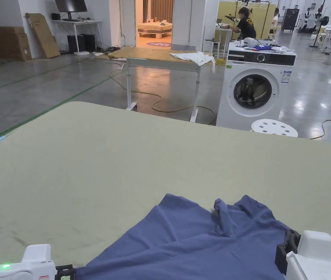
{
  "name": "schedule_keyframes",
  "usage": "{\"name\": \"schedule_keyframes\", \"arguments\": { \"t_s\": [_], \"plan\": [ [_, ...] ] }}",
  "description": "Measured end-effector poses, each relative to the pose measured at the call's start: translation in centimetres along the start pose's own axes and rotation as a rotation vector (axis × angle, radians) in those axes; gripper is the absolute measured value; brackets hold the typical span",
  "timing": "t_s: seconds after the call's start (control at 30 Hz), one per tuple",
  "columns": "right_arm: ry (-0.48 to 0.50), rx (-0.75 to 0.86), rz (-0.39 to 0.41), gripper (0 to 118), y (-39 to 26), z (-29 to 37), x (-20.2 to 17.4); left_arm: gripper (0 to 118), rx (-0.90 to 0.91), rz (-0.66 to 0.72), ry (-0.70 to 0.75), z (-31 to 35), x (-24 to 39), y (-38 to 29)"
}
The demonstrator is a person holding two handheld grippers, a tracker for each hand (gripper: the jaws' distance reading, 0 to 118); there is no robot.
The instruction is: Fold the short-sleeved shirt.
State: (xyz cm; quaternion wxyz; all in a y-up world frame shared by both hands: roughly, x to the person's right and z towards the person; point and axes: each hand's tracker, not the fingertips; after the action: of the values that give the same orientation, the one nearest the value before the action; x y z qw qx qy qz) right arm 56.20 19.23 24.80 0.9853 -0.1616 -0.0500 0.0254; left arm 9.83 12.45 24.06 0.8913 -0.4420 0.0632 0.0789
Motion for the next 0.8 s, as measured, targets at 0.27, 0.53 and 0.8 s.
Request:
{"name": "schedule_keyframes", "arguments": {
  "t_s": [0.27, 0.53, 0.8],
  "plan": [
    [0.002, -0.041, 0.036, 1, 0.6, -2.6, 0.3, 21, 0.03, -0.075, -0.024, 1.0, 2.2, 0.5],
    [0.046, -0.286, 0.102, 61, 3.7, -14.0, 3.7, 1, 0.049, -0.101, -0.046, 1.4, 2.1, 0.9],
    [0.139, -0.527, 0.173, 76, 3.0, -25.0, 5.2, 1, 0.073, -0.044, -0.072, 1.4, 0.6, 1.0]
  ]
}}
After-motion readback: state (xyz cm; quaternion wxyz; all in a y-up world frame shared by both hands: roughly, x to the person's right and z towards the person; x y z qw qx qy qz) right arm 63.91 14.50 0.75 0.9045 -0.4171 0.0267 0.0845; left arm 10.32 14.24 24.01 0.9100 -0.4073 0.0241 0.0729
